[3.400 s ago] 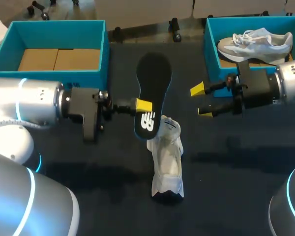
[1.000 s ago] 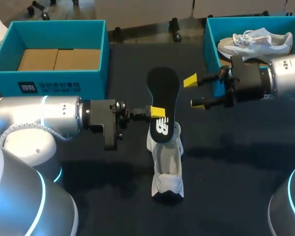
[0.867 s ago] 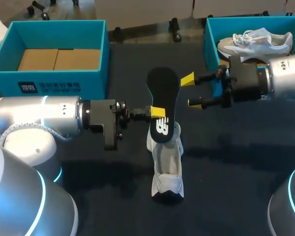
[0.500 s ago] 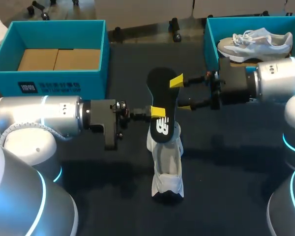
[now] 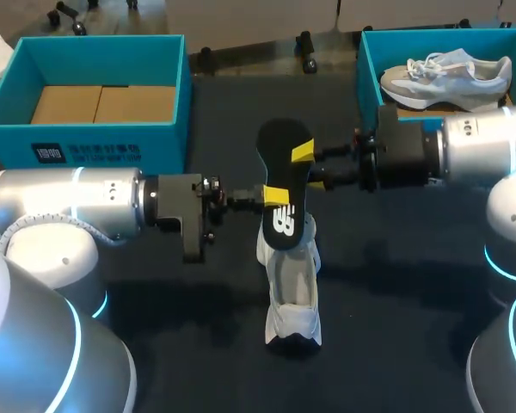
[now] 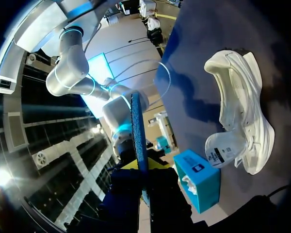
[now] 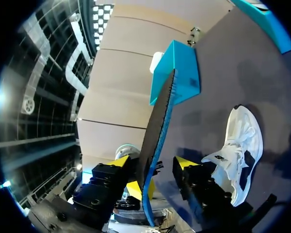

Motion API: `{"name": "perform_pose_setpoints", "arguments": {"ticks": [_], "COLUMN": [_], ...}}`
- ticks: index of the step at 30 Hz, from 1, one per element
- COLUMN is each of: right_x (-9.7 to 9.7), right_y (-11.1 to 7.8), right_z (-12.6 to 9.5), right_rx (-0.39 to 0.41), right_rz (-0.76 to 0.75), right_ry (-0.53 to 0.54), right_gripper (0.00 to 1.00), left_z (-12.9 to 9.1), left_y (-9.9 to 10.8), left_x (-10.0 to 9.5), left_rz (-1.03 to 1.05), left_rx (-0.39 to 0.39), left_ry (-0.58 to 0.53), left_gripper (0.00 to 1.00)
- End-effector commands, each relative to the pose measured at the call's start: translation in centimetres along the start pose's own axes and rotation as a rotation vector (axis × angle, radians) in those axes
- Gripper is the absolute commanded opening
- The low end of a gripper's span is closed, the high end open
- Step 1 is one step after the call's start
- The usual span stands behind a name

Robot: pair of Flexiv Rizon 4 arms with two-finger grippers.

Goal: Take the shoe out of the shoebox, open the shoe tongue, remove and reinsert the insole, then place the shoe into the shoebox

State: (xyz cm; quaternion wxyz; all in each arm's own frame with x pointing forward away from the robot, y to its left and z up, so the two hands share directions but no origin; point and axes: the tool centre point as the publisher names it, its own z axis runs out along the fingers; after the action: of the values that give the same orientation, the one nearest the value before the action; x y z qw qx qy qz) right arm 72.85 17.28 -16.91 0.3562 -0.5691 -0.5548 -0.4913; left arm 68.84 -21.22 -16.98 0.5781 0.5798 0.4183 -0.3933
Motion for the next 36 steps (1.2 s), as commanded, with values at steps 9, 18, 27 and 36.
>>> {"name": "perform_pose_setpoints", "arguments": {"ticks": [9, 18, 27, 36], "right_x": [0.8, 0.8, 1.2, 1.3], "right_y": [-0.4, -0.5, -0.4, -0.4], "right_z": [0.5, 0.7, 0.9, 1.0], "right_rx": [-0.010, -0.005, 0.000, 0.009], "right_rz": [0.009, 0.022, 0.004, -0.018], "right_ry": [0.004, 0.015, 0.032, 0.053], "right_gripper": [0.45, 0.36, 0.33, 0.23], "left_z": [0.1, 0.1, 0.1, 0.1], "left_y": [-0.1, -0.1, -0.1, -0.1], "left_x": [0.0, 0.0, 0.0, 0.0], "left_rz": [0.001, 0.001, 0.001, 0.001], "left_rx": [-0.002, -0.002, -0.002, -0.002], "left_ry": [0.001, 0.001, 0.001, 0.001], "left_gripper": [0.00, 0.00, 0.00, 0.00]}}
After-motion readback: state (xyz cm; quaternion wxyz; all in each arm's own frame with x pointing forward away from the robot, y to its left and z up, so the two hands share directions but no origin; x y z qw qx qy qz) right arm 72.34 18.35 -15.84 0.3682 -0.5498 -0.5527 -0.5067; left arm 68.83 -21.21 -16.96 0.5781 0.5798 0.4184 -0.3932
